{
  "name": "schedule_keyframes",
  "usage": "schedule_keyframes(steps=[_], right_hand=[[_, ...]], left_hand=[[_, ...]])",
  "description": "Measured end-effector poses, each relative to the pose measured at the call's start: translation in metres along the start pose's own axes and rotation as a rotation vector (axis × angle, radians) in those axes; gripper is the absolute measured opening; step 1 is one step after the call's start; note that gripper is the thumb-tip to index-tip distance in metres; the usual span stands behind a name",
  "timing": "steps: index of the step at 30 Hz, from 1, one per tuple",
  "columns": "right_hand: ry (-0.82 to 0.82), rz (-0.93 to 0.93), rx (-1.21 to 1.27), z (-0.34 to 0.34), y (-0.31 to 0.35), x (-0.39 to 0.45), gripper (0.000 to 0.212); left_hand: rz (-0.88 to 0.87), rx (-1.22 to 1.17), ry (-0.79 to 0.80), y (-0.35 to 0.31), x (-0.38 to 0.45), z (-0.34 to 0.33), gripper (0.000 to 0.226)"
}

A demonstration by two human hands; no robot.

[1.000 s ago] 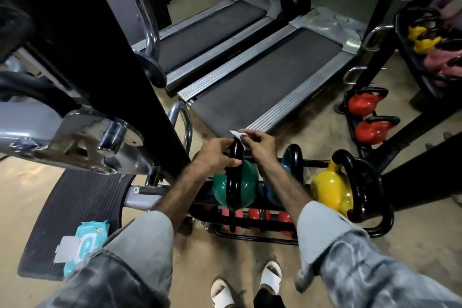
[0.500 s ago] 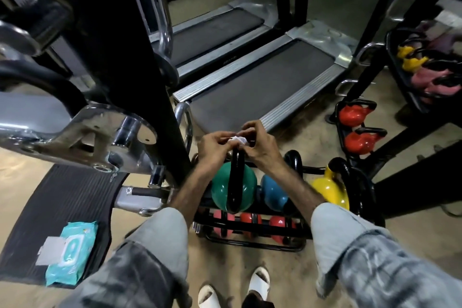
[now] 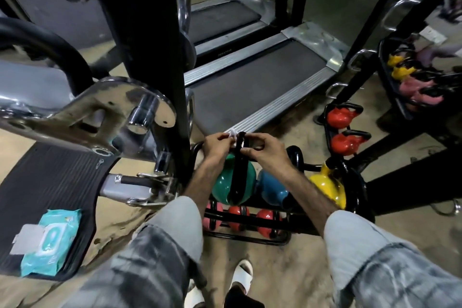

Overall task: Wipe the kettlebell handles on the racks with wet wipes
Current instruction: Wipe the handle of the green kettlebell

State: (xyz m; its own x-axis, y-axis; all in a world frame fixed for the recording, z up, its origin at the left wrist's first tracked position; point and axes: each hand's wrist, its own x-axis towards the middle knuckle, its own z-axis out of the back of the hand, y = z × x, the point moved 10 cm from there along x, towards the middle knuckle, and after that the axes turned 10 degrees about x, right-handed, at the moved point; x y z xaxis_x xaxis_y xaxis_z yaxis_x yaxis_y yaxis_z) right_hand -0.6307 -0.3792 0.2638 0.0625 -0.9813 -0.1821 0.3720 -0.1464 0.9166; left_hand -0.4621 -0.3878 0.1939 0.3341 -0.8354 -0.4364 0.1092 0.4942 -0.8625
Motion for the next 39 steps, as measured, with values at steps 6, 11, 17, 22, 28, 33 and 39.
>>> schedule_keyframes(steps=[6, 11, 17, 22, 28, 33, 39], right_hand=[[0.021, -0.019, -0.033, -0.001, -0.003, 0.002, 0.047], [0.043, -0.032, -0.055, -0.004, -0.001, 0.002, 0.049], [0.035, -0.014, -0.038, -0.003, 0.006, -0.008, 0.045], [0.030, -0.017, -0.069, -0.003, 0.017, -0.014, 0.048], [-0.008, -0.031, -0.061, -0.003, 0.007, -0.010, 0.044], [-0.002, -0.033, -0.039, -0.005, 0.000, -0.008, 0.045], [-0.030, -0.018, -0.057, -0.004, 0.001, -0.005, 0.043]], left_hand=[[-0.072, 0.057, 0.028, -0.004, 0.001, 0.001, 0.022], [-0.124, 0.191, -0.016, -0.011, 0.003, -0.001, 0.023], [-0.254, -0.039, 0.049, -0.023, -0.031, 0.012, 0.014], [-0.022, -0.073, 0.082, 0.008, -0.024, 0.001, 0.007], [0.399, -0.565, 0.248, 0.044, -0.029, -0.036, 0.014], [0.259, -0.488, 0.332, 0.038, -0.044, -0.025, 0.031], [0.254, -0.521, 0.214, 0.027, -0.033, -0.029, 0.025]])
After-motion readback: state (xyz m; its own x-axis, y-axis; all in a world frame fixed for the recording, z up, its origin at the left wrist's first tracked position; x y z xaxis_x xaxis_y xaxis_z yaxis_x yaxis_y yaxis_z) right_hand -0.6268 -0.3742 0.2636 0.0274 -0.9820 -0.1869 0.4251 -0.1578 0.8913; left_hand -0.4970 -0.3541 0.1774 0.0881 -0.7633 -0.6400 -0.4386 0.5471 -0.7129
